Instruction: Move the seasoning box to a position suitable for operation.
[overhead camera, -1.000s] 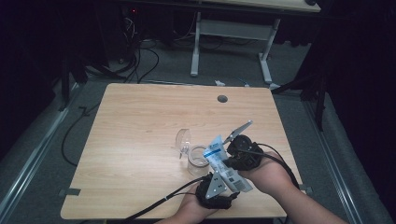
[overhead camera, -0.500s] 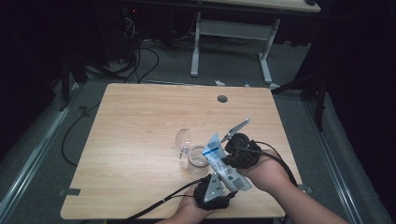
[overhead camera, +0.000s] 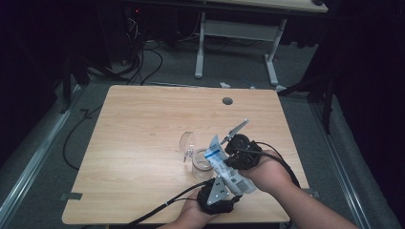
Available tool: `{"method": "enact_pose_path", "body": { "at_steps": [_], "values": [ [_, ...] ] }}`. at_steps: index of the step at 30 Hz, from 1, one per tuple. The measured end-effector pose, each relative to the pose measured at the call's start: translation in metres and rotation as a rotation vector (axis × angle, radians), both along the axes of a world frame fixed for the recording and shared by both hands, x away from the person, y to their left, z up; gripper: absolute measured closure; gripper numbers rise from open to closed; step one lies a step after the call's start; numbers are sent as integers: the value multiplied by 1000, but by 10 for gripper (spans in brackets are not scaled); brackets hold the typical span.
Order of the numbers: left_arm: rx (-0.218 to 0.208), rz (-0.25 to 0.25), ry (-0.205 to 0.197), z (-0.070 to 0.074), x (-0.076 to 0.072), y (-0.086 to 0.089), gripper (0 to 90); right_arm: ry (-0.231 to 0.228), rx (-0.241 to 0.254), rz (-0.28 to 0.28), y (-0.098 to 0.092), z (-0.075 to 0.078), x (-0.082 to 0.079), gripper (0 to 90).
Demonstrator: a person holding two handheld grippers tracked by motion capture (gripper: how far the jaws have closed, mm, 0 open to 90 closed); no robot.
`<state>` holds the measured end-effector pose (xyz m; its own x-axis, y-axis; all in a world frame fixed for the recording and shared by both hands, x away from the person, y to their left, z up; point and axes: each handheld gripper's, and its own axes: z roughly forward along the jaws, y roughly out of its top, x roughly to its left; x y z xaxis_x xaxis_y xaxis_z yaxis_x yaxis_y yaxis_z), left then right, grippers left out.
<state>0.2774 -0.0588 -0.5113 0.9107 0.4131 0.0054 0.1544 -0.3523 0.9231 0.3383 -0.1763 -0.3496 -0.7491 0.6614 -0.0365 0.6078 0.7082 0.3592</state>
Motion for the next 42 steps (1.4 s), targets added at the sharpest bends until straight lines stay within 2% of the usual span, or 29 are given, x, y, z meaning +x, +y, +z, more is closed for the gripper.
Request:
{"method": "enact_pose_path", "body": {
  "at_steps": [6, 7, 8, 25, 42],
  "values": [
    [2, 1, 4, 1, 2, 2, 441, 0, -5, 8, 3, -1, 5, 900],
    [3, 0, 3, 1, 2, 2, 443, 6, -6, -4, 4, -1, 4, 900],
    [5, 1, 2, 1, 2, 2, 443, 1, -7, 12, 4, -1, 6, 900],
    [10, -8, 0, 5, -2, -1, 454, -6, -8, 17, 5, -1, 6, 900],
    [16, -9, -28, 9, -1, -2, 454, -12, -7, 15, 8, -1, 12, 900]
  ]
}}
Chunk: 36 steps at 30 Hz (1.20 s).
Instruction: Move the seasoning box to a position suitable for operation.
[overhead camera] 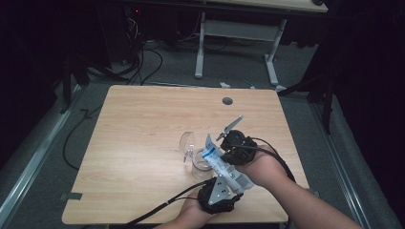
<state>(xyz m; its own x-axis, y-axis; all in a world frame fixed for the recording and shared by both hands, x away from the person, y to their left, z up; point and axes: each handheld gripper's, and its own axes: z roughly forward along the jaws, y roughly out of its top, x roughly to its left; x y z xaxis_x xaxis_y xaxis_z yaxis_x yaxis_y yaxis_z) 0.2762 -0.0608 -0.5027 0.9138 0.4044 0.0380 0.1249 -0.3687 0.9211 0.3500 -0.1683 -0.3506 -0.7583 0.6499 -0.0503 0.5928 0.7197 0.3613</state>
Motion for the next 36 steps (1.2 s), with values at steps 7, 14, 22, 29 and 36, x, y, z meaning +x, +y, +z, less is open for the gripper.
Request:
{"method": "enact_pose_path", "body": {
  "at_steps": [7, 14, 22, 29, 36],
  "values": [
    [-1, 0, -1, 1, 0, -1, 458, -3, -5, 13, -1, 0, 2, 900],
    [0, 2, -7, 3, -1, -2, 460, -6, -6, 9, -1, 1, 2, 900],
    [-8, -1, -5, 4, -3, -3, 460, -10, -20, 20, 2, 1, 3, 900],
    [-8, -6, -7, 6, -3, -4, 461, -10, -23, 7, 3, 1, 3, 900],
    [-5, -9, -11, 6, -2, -5, 465, -11, -23, 14, 2, 1, 4, 900]
  ]
}}
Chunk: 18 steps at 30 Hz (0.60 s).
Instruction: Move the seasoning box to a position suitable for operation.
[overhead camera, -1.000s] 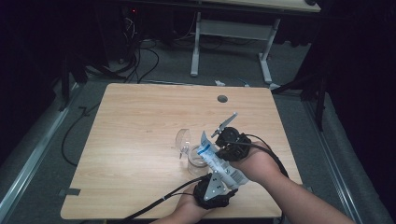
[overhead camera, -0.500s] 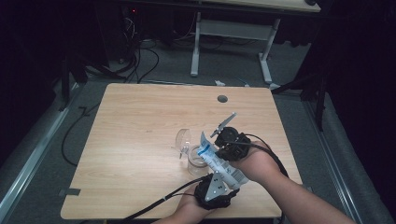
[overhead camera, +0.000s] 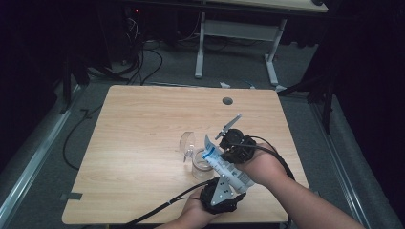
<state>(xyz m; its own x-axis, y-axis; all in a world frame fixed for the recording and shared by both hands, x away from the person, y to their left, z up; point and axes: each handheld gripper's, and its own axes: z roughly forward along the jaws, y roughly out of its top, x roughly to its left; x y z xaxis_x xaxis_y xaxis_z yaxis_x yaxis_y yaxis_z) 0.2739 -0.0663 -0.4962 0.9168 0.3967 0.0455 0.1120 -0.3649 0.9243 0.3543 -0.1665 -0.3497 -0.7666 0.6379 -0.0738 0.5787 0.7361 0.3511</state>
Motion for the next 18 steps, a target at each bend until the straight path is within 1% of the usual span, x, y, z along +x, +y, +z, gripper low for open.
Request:
{"method": "enact_pose_path", "body": {
  "at_steps": [3, 5, 7, 10, 12, 13, 15, 18],
  "values": [
    [-3, 1, 0, 0, 0, -1, 467, 3, -1, -5, 0, 0, 0, 900],
    [-3, 2, -2, 0, 1, -1, 468, -1, -1, 2, 0, 0, 1, 900],
    [0, 3, -2, 1, 2, 0, 469, -1, -2, -7, 0, 0, 1, 900],
    [-3, 8, -1, 1, 3, 0, 470, -5, -6, 4, 1, 1, 3, 900],
    [-3, 9, 1, 1, 3, 1, 470, -2, -5, -2, 2, 0, 4, 900],
    [-4, 11, 2, 1, 4, 1, 470, -7, -10, 13, 2, 0, 5, 900],
    [-7, 12, 3, 1, 4, 1, 470, -2, -9, 2, 4, 0, 5, 900],
    [-8, 12, 1, 2, 4, 1, 471, -4, -11, 12, 4, 1, 7, 900]
  ]
}}
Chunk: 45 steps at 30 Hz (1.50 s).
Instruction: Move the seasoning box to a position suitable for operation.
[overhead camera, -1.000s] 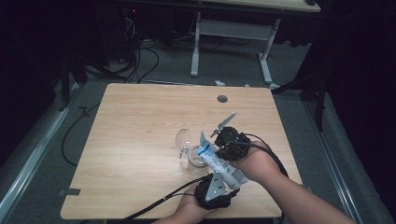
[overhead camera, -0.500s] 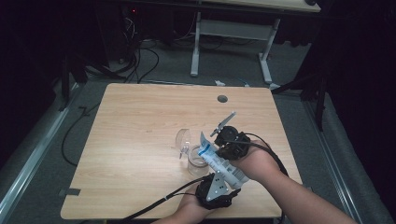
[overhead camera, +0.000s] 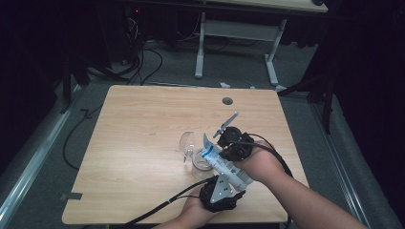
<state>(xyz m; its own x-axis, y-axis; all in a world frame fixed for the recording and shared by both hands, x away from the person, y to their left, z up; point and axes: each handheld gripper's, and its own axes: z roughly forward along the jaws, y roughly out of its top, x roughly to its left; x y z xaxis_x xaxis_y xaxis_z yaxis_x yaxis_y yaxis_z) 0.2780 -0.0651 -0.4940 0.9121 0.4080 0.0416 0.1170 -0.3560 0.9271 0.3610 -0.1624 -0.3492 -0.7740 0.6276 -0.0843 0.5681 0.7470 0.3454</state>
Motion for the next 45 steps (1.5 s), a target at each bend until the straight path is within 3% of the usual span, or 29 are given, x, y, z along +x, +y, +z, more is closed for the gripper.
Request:
{"method": "enact_pose_path", "body": {
  "at_steps": [20, 45],
  "values": [
    [-1, 1, -5, 1, -1, -2, 475, 24, 8, -11, -1, 1, 1, 900],
    [-21, 15, -2, 6, 3, 0, 479, 12, 1, 8, 5, 6, 8, 900]
  ]
}}
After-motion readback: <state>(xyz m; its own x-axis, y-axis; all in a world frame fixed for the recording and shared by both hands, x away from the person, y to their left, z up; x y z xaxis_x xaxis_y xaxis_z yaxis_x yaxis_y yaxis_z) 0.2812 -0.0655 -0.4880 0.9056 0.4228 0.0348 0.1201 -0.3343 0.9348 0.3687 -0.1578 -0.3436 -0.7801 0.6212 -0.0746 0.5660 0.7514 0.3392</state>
